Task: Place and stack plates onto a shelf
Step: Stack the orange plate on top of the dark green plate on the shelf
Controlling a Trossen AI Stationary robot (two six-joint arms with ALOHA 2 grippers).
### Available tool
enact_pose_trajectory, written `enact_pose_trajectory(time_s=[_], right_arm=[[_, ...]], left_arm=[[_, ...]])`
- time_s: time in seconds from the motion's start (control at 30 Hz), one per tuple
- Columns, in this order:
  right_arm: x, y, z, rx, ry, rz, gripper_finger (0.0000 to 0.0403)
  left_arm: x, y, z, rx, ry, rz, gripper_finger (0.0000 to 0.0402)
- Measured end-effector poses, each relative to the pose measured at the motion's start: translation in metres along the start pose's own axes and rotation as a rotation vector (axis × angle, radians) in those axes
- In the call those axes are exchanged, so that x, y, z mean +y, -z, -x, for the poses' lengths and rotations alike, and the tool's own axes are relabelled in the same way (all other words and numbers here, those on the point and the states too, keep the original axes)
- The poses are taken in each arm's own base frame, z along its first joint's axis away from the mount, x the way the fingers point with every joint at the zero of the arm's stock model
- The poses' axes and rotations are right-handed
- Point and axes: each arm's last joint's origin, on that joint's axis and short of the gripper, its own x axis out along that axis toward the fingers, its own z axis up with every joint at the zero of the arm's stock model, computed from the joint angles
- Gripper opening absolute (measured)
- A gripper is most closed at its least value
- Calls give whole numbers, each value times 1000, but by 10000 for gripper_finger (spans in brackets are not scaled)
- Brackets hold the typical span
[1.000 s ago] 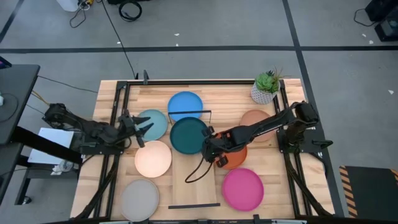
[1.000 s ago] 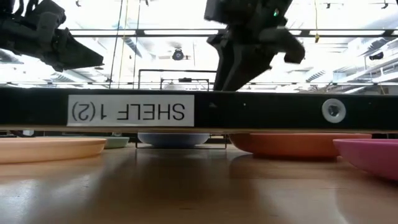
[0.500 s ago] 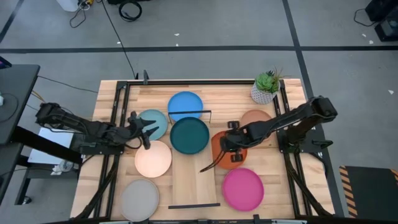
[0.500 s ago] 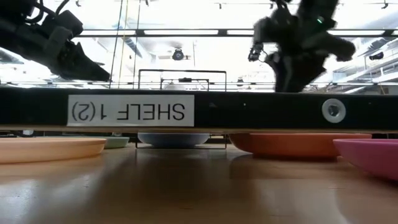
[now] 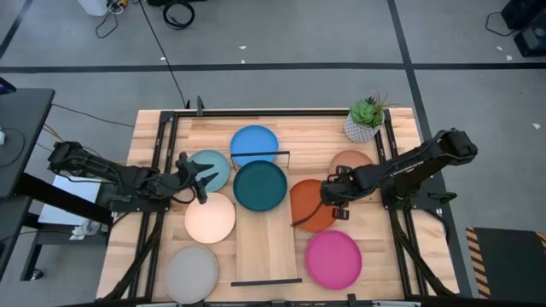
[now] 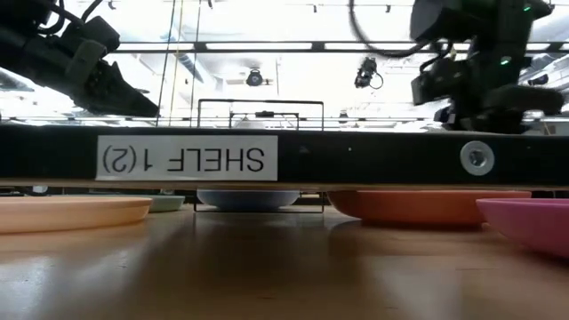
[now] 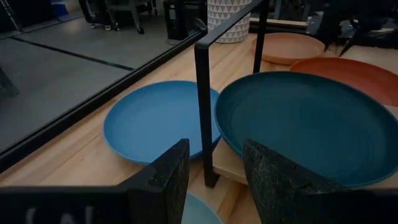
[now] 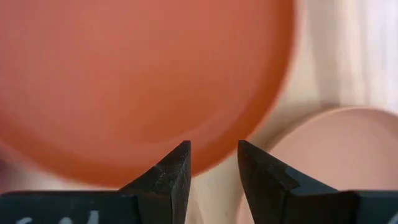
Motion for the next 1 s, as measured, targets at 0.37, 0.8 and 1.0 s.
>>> enact_pose_trajectory(time_s=[0.37, 0.8, 1.0], right_arm=[[40, 18, 8, -1, -114, 418, 117], [69, 22, -16, 20, -72, 568, 115], [72, 22, -31, 65, 14, 659, 101]], left_arm=[[0, 0, 0, 0, 0, -41, 156], [0, 0, 0, 2, -1, -44, 156], [0, 0, 0, 3, -1, -45, 156]])
